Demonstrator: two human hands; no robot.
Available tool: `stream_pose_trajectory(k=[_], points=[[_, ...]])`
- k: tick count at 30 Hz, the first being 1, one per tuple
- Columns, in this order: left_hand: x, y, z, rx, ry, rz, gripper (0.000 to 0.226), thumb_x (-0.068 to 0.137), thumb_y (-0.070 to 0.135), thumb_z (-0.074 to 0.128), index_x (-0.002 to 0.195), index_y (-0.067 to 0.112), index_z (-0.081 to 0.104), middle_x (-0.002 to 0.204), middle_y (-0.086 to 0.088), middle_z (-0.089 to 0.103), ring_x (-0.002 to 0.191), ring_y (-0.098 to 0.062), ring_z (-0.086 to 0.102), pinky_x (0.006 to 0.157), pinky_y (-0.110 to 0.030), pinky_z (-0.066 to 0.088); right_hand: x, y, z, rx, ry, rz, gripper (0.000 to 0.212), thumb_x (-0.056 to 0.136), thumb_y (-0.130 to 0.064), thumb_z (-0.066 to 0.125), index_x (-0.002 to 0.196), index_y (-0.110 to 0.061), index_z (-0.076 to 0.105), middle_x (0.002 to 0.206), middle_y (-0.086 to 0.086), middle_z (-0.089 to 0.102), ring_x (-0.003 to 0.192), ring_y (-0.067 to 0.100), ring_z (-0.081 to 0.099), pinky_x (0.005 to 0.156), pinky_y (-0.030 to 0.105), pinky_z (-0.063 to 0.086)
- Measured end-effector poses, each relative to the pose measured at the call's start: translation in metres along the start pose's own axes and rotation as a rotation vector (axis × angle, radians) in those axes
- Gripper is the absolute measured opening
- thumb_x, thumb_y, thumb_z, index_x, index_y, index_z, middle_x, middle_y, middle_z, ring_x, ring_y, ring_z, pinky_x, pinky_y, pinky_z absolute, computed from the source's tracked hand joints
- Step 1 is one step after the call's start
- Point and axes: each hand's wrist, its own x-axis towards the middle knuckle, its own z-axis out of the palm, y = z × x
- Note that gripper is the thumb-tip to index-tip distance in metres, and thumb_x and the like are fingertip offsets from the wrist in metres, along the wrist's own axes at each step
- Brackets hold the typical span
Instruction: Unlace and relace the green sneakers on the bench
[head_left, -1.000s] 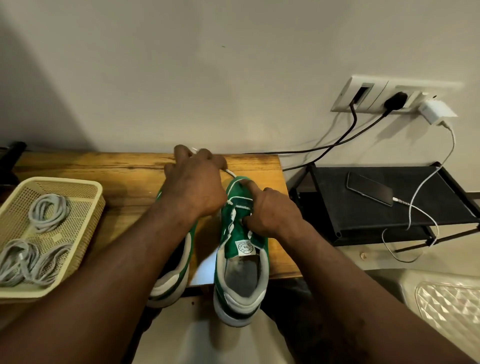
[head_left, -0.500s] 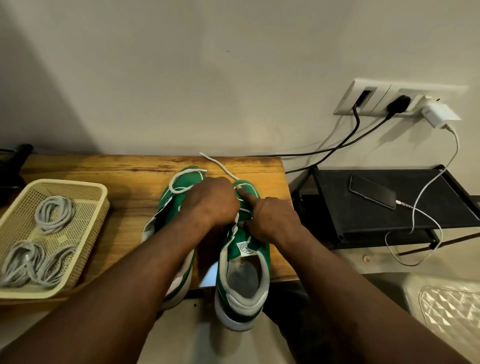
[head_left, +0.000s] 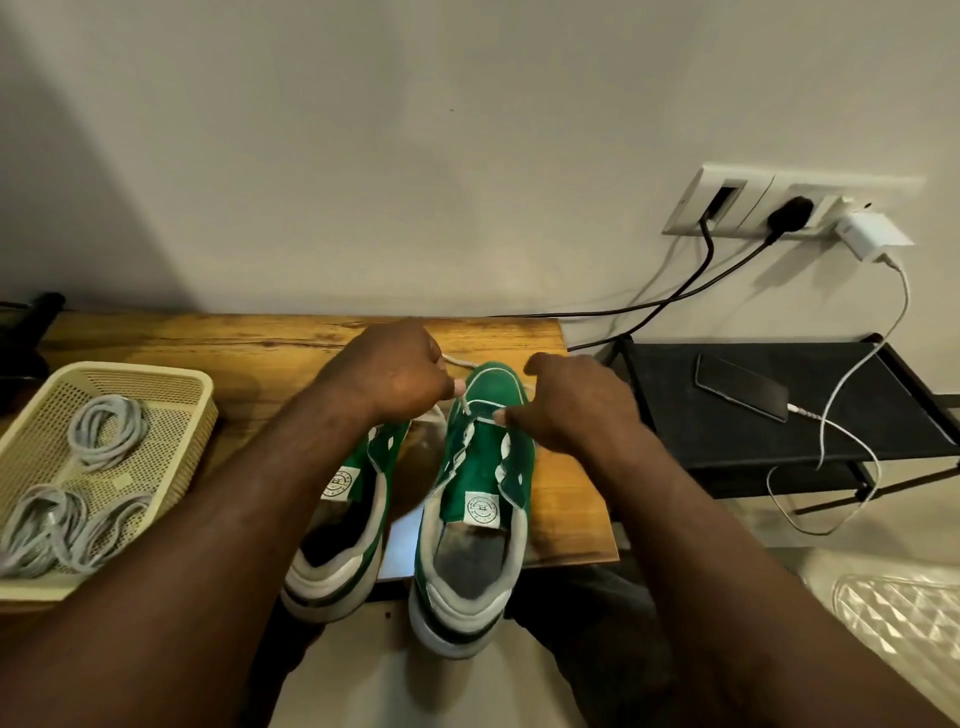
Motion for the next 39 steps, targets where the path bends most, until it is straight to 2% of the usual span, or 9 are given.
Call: stream_pose_trajectory(k=[4, 8, 13, 16, 20, 26, 30, 35, 39], points=[[-0.001, -0.005, -0.009, -0.018, 0.005, 0.029, 0.02, 0.093, 0.037, 0.076, 0.088, 0.018, 0.082, 0.09, 0.0, 0.077, 0.084, -0.017, 0.07, 0.075, -0.03, 0.051, 0.0, 0.013, -0.017, 0.072, -0.078, 0.014, 0.039, 0.09, -0.055, 0.075, 0.091, -0.016, 0.077, 0.094, 0.006, 0.074, 0.087, 0.023, 0.069, 0.081, 0.044, 0.063], [-0.006, 0.0, -0.03, -0.713, 0.153, 0.128, 0.012, 0.097, 0.023, 0.073, 0.097, 0.014, 0.08, 0.066, 0.008, 0.064, 0.054, -0.006, 0.052, 0.058, -0.025, 0.04, -0.011, 0.025, -0.034, 0.4, -0.121, -0.012, 0.046, 0.091, -0.058, 0.073, 0.079, -0.014, 0.08, 0.083, 0.006, 0.077, 0.083, 0.022, 0.072, 0.082, 0.043, 0.062], [-0.013, 0.016, -0.048, -1.245, 0.171, 0.428, 0.025, 0.107, 0.017, 0.053, 0.121, 0.006, 0.071, 0.083, -0.001, 0.059, 0.051, -0.01, 0.031, 0.05, -0.024, 0.03, -0.03, 0.038, -0.054, 1.145, 0.103, -0.054, 0.044, 0.097, -0.05, 0.069, 0.083, -0.009, 0.076, 0.07, 0.004, 0.07, 0.07, 0.024, 0.066, 0.084, 0.051, 0.058], [-0.017, 0.022, -0.052, -1.346, 0.187, 0.552, 0.029, 0.108, 0.015, 0.045, 0.128, 0.01, 0.066, 0.095, 0.0, 0.065, 0.052, -0.01, 0.031, 0.052, -0.025, 0.032, -0.035, 0.034, -0.063, 1.535, 0.189, -0.227, 0.033, 0.106, -0.033, 0.059, 0.096, -0.005, 0.073, 0.071, -0.001, 0.059, 0.056, 0.014, 0.05, 0.065, 0.031, 0.052], [-0.025, 0.027, -0.068, -1.429, 0.12, 0.709, 0.036, 0.108, 0.016, 0.035, 0.135, 0.024, 0.057, 0.124, 0.006, 0.07, 0.059, -0.008, 0.045, 0.061, -0.027, 0.042, -0.035, 0.033, -0.069, 1.586, 0.289, -0.34, 0.028, 0.108, -0.027, 0.056, 0.105, -0.007, 0.076, 0.076, -0.002, 0.055, 0.052, 0.009, 0.038, 0.05, 0.025, 0.039], [-0.011, 0.026, -0.04, -0.713, 0.127, 0.224, 0.021, 0.103, 0.013, 0.061, 0.111, 0.023, 0.078, 0.11, 0.001, 0.079, 0.056, -0.013, 0.053, 0.053, -0.026, 0.048, -0.031, 0.044, -0.057, 0.811, 0.307, -0.045, 0.018, 0.097, -0.028, 0.07, 0.086, -0.017, 0.079, 0.079, 0.001, 0.074, 0.074, 0.016, 0.067, 0.066, 0.032, 0.052], [0.001, 0.014, 0.003, -0.091, 0.021, 0.049, 0.01, 0.094, 0.033, 0.075, 0.096, 0.024, 0.079, 0.101, 0.0, 0.077, 0.082, -0.015, 0.068, 0.072, -0.029, 0.053, -0.023, 0.068, -0.043, 0.19, -0.059, 0.172, 0.016, 0.089, -0.034, 0.071, 0.081, -0.02, 0.07, 0.09, 0.006, 0.072, 0.078, 0.021, 0.066, 0.07, 0.035, 0.054], [0.003, 0.02, 0.04, 0.264, -0.049, -0.015, 0.039, 0.09, 0.057, 0.071, 0.111, 0.024, 0.068, 0.109, -0.003, 0.068, 0.097, -0.026, 0.063, 0.083, -0.037, 0.055, -0.013, 0.043, -0.022, 0.257, 0.022, -0.005, 0.063, 0.085, -0.041, 0.082, 0.14, -0.027, 0.055, 0.136, 0.003, 0.064, 0.12, 0.027, 0.062, 0.1, 0.05, 0.055], [-0.002, 0.027, 0.055, 0.368, 0.006, 0.043, 0.043, 0.094, 0.042, 0.067, 0.133, 0.029, 0.054, 0.116, -0.01, 0.065, 0.102, -0.033, 0.064, 0.078, -0.04, 0.053, -0.002, 0.017, -0.003, 0.096, -0.102, -0.109, 0.035, 0.092, -0.046, 0.074, 0.117, -0.023, 0.061, 0.116, 0.003, 0.068, 0.106, 0.025, 0.063, 0.093, 0.047, 0.057]])
